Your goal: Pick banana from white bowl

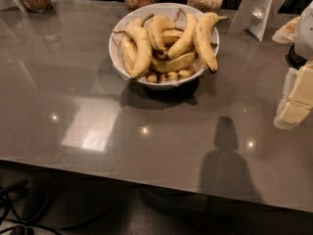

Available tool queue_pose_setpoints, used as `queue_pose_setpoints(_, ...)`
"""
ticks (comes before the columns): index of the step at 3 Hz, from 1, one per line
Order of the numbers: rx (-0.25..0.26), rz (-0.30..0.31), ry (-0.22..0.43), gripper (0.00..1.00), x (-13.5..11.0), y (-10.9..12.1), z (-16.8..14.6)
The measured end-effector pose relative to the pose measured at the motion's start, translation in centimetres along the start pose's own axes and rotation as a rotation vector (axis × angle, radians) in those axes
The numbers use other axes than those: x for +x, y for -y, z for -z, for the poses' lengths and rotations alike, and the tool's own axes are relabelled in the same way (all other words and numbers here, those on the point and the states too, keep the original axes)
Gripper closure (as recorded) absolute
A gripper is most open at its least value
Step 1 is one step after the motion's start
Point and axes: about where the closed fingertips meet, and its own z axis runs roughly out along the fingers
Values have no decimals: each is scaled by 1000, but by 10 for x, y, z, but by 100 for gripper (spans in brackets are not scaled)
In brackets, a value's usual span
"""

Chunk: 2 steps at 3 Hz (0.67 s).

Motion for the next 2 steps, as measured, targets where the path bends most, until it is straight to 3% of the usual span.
queue_pose_setpoints(2,19,10,17,0,-5,4,2)
